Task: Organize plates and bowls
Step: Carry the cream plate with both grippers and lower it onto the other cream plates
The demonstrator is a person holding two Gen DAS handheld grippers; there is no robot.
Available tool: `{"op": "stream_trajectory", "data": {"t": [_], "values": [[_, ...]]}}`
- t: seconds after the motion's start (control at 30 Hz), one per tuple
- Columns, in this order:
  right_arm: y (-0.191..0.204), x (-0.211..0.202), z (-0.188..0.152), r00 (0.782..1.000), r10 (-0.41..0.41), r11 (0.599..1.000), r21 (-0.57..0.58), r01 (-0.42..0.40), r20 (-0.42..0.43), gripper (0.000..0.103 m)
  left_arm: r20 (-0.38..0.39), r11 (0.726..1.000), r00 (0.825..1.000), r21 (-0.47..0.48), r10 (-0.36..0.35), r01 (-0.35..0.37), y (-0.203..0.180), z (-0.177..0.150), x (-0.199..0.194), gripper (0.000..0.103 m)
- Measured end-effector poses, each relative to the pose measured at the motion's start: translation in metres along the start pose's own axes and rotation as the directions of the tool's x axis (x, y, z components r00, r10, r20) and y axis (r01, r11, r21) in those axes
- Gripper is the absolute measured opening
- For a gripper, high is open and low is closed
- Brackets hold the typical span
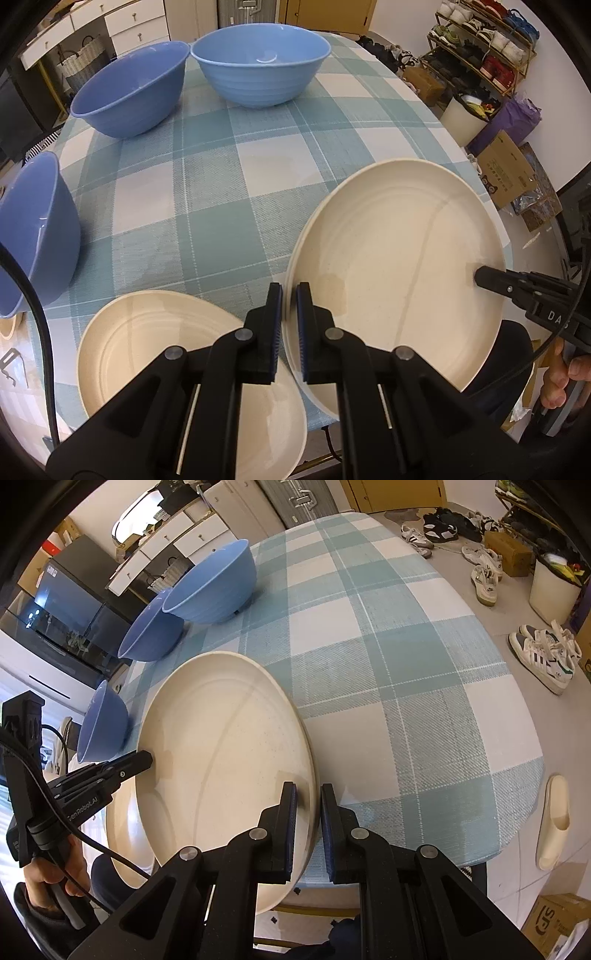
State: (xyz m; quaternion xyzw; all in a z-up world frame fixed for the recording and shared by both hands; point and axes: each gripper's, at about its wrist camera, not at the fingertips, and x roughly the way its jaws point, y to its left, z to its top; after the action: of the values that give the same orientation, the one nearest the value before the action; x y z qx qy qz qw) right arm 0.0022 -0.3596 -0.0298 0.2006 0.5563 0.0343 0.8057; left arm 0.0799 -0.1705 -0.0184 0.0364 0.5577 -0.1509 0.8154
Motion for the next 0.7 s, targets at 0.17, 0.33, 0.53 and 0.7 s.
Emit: {"op": "stream_trajectory", "data": {"t": [0.17,0.33,0.53,0.7], "values": [[0.01,-0.007,0.004,1.0,0.009,1.0,-0.017,-0.009,0.002,0.012,0.018,1.0,1.0,-0.005,0.015,-0.015,0.006,0.0,-0.017,0.005],[0.025,-0.011,0.005,1.0,0.021,0.999,-0.041,-0.021,0.005,0.012,0.038,0.999,0.999,-0.024,0.031,-0.03,0.017,-0.004,-0.035,0.005],[0.057,-0.004,0.004,0.999,0.03,0.995,-0.094,-0.031,-0.013,0.012,0.052,0.996,0.997,-0.073,0.061,-0.057,0.046,-0.022,-0.051,0.005],[0.09,0.007,0.001,0.999,0.039,0.989,-0.144,-0.043,-0.031,0.012,0.048,0.99,0.994,-0.108,0.095,-0.089,0.076,-0.04,-0.061,0.005]]}}
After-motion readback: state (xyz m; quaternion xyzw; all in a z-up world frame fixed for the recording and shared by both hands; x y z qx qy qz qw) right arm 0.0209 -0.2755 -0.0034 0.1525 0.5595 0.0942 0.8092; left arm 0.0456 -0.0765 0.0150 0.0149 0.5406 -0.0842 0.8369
